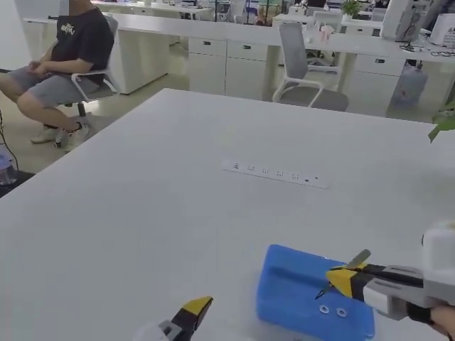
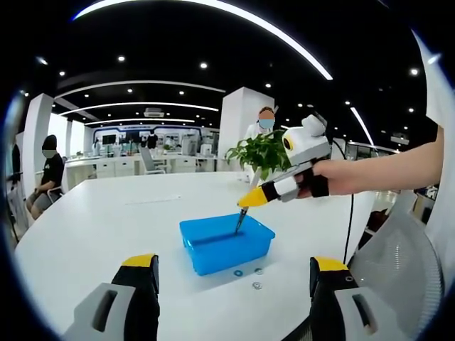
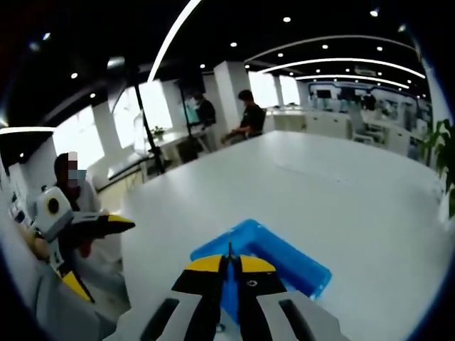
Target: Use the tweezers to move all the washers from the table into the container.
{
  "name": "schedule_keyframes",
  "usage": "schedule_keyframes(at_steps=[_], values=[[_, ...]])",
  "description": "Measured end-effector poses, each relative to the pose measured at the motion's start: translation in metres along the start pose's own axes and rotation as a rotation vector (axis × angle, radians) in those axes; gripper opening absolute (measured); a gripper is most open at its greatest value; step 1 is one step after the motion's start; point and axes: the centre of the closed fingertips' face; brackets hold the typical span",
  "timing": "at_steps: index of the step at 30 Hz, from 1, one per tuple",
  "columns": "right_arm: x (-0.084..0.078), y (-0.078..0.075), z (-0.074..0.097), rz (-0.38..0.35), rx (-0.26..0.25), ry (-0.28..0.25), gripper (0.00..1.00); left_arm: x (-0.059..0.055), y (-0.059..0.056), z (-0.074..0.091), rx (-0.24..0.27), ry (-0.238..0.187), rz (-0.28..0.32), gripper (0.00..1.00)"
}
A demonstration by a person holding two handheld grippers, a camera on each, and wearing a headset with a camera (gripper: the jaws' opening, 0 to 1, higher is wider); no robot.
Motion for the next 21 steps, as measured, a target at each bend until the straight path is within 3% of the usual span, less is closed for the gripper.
schedule_keyframes(at_steps=[5, 9, 15, 21], values=[[-0.001, 0.023, 0.004, -0.018, 0.059, -0.009, 0.03, 0.000, -0.001, 0.000, -0.001, 0.002, -0.001, 0.89], [-0.012, 0.034, 0.004, -0.006, 0.083, 0.014, 0.03, -0.002, -0.001, 0.000, -0.004, 0.008, -0.002, 0.89], [-0.047, 0.031, 0.002, 0.023, 0.062, 0.111, 0.03, -0.002, -0.001, 0.000, -0.007, 0.009, -0.002, 0.89], [-0.066, 0.026, 0.002, 0.031, 0.035, 0.156, 0.04, -0.002, -0.001, 0.000, -0.009, 0.013, -0.003, 0.89]])
Point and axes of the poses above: the centre of the closed fingertips' face, and the gripper's own axes: z roughly backward along the fingers, y roughly to its left, x roughly out of its top
